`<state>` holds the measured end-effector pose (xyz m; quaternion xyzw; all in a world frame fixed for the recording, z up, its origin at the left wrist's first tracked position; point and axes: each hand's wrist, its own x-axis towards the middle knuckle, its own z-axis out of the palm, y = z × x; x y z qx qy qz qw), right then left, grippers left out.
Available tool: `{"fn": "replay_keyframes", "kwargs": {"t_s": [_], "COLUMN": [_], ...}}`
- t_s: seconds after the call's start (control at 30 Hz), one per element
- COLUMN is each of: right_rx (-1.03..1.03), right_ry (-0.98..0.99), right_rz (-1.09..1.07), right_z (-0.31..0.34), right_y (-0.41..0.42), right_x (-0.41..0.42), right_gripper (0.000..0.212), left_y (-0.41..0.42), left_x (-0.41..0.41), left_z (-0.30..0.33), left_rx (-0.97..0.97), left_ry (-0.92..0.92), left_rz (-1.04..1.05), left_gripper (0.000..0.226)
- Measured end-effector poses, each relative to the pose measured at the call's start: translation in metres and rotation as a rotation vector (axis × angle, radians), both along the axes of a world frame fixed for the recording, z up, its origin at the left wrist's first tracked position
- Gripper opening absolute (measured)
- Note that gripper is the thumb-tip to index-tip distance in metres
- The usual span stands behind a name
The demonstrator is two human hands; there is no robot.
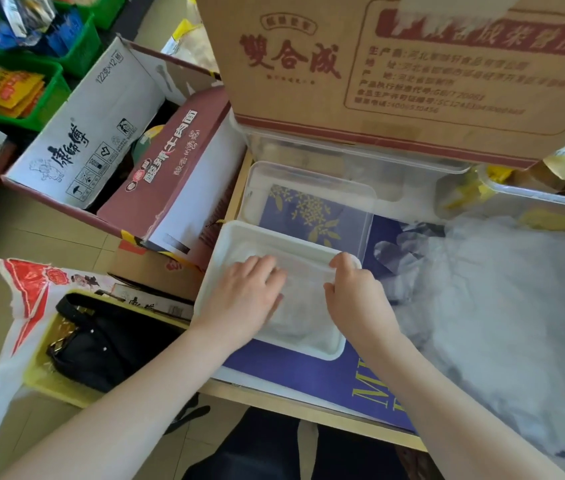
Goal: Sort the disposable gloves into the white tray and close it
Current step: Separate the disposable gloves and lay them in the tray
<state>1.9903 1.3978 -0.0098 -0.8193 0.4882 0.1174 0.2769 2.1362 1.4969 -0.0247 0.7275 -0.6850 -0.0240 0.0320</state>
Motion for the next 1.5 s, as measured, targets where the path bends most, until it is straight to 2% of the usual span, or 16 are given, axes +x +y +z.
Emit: {"fn": "replay_keyframes", "kwargs": {"t_s": [0.03,0.1,0.17,0.2,0.23,0.3,0.4,0.57,0.73,0.87,0.97,1.07,1.13,1.27,1.4,1.5], "right_rx": [-0.06,-0.357,-0.674,-0.745,-0.734,-0.618,-0.42,-0.419,-0.634,-0.647,-0.609,-0.526,-0.47,-0.437,-0.353,-0.259], "right_ry": [0.083,0.103,-0.013,-0.097,-0.179,-0.269,-0.084,-0.034,0.011,0.043,-0.076,-0.384,-0.463,-0.278,0.028,0.157], "right_rz": [0.069,0.182,0.228,0.266,0.316,0.408,0.464,0.471,0.536,0.547,0.548,0.402,0.202,-0.111,-0.359,-0.488], "right_z": [0.002,0.006,0.004,0.001,-0.002,-0.009,-0.026,-0.035,-0.041,-0.042,-0.035,-0.022,-0.017,-0.03,-0.047,-0.056], "right_y": [0.003,0.007,0.011,0.015,0.019,0.028,0.038,0.023,0.004,0.003,-0.001,-0.01,-0.019,-0.039,-0.043,-0.043], "right_x": [0.002,0.003,0.004,0.005,0.007,0.015,0.025,0.015,-0.005,-0.008,-0.015,-0.042,-0.071,-0.143,-0.205,-0.237], "right_gripper": [0.028,0.034,0.032,0.031,0.03,0.038,0.073,0.046,0.016,0.026,0.021,0.028,0.029,0.042,0.065,0.073], "left_y": [0.003,0.005,0.001,-0.001,-0.005,-0.007,-0.005,-0.006,-0.007,-0.011,-0.016,-0.024,-0.032,-0.059,-0.083,-0.097], "left_x": [0.003,0.008,0.012,0.013,0.014,0.011,0.01,0.018,0.033,0.035,0.022,0.003,-0.013,-0.046,-0.088,-0.116], "left_z": [-0.006,-0.006,-0.007,-0.008,-0.005,-0.005,0.0,0.003,-0.002,0.001,0.016,0.031,0.037,0.04,0.039,0.035], "left_rx": [0.069,0.262,0.402,0.479,0.566,0.575,0.541,0.48,0.424,0.398,0.508,0.492,0.383,0.214,0.205,0.186], "left_ry": [0.013,0.01,0.028,0.046,0.036,0.016,0.012,0.001,-0.177,-0.107,0.011,0.095,0.177,0.306,0.463,0.467], "left_rz": [-0.011,0.036,0.053,0.062,0.066,0.051,0.041,0.013,-0.117,-0.085,-0.037,-0.029,-0.032,-0.176,-0.275,-0.32], "left_gripper": [0.05,0.064,0.077,0.079,0.082,0.088,0.081,0.076,0.075,0.097,0.087,0.072,0.06,0.046,0.04,0.038]}}
